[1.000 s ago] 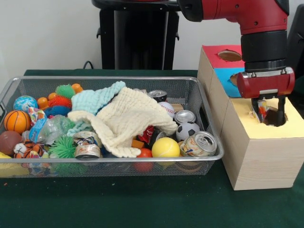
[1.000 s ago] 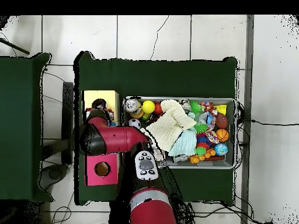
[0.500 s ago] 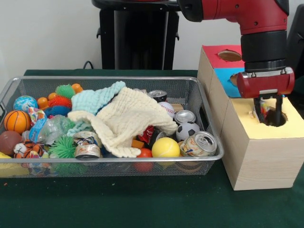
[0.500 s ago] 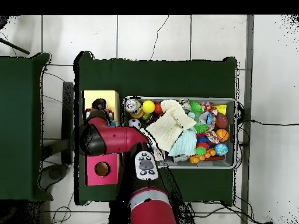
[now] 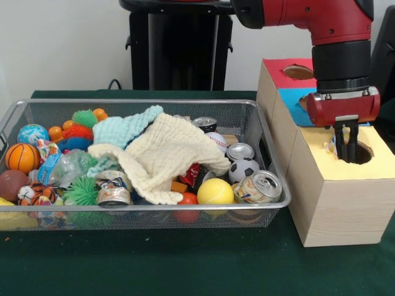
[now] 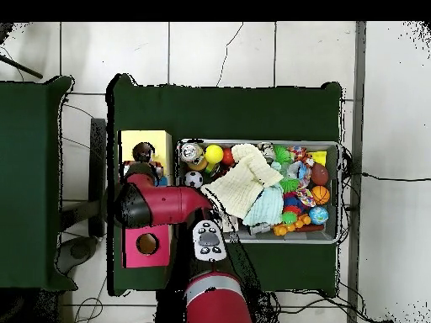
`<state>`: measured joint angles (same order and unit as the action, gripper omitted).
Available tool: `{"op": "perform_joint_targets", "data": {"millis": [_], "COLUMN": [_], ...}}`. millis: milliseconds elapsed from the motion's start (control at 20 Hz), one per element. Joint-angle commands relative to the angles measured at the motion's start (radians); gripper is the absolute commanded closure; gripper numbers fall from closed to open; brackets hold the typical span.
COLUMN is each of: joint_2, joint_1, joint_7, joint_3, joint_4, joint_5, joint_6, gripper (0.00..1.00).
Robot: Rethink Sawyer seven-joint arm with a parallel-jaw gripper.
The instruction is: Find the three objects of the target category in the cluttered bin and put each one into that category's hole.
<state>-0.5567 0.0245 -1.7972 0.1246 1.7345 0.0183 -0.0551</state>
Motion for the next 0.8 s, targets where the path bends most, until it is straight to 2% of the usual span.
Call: {"op": "perform_joint_targets", "data": {"millis": [50,500,600,800], "joint_2": [0.063,0.066,0.063,0.032], "joint_1": [-0.003,0.006,0.008,-0.025], "joint_7": [-0.174,-0.171,-0.176,-0.156], "joint_3": [0.024,0.035,0.037,0.005], "joint_4": [0.123,0.121,0.118,0.07], "joint_5": [-0.003,0.003,0.023,0.076], "joint_6": [0.054,0.077,0.111,0.29], "gripper": [1.0,1.0,1.0,1.0]}}
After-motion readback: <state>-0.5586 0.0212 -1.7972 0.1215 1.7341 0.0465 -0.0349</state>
